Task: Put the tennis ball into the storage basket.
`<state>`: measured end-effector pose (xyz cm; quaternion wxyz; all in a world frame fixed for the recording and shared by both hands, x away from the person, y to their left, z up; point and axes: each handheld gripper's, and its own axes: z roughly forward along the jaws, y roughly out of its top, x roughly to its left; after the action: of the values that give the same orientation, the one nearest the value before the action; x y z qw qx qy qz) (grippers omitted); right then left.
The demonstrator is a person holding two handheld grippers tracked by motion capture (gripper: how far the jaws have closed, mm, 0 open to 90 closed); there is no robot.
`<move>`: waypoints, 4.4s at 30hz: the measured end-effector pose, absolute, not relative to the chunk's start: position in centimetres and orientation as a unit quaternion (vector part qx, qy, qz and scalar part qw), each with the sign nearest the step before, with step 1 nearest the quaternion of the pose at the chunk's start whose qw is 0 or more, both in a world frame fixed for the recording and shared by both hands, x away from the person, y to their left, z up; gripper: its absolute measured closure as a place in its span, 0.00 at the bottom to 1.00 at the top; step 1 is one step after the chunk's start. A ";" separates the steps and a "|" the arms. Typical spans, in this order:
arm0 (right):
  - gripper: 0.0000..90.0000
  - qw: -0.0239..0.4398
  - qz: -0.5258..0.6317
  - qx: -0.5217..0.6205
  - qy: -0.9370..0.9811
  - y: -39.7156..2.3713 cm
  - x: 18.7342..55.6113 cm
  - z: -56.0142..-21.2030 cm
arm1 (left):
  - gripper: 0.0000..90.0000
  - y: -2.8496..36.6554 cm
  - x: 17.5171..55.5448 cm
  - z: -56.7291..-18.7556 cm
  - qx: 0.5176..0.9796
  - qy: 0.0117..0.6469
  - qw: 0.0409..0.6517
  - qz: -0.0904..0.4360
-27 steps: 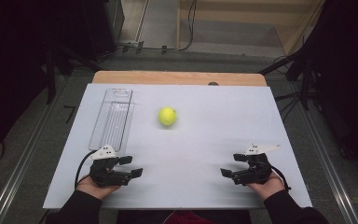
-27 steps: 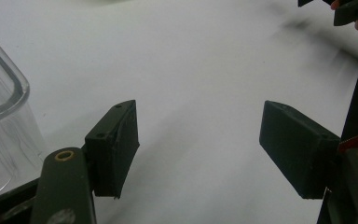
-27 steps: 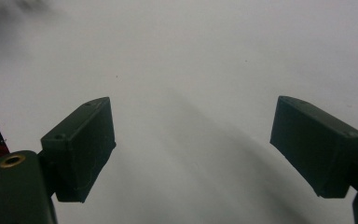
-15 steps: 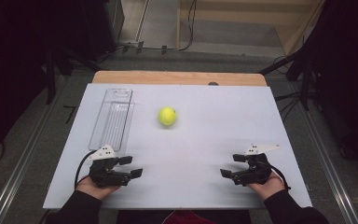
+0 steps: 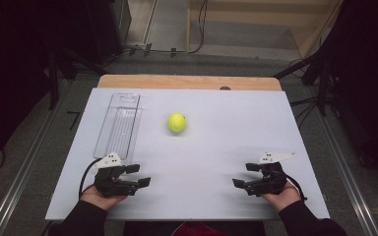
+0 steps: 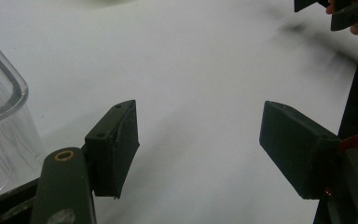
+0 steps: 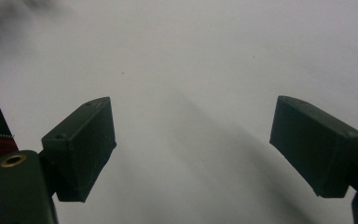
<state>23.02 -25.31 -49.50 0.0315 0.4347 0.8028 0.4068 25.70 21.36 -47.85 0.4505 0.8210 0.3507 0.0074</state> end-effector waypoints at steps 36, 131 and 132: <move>0.14 0.029 0.398 0.438 0.805 -25.3 23.1 -49.8 | 0.32 21.1 25.8 -47.8 0.824 0.356 0.441 0.001; 0.14 0.028 0.408 0.439 0.800 -25.6 23.2 -49.7 | 0.06 10.0 39.2 -41.6 0.835 0.375 0.402 0.039; 0.14 0.029 0.408 0.439 0.800 -25.6 23.2 -49.7 | 0.06 10.0 39.4 -41.6 0.834 0.377 0.401 0.041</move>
<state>23.20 -25.62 -49.73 0.0288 0.4389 0.8001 0.4078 39.39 9.95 -41.59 0.4013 0.8339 0.3767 0.0407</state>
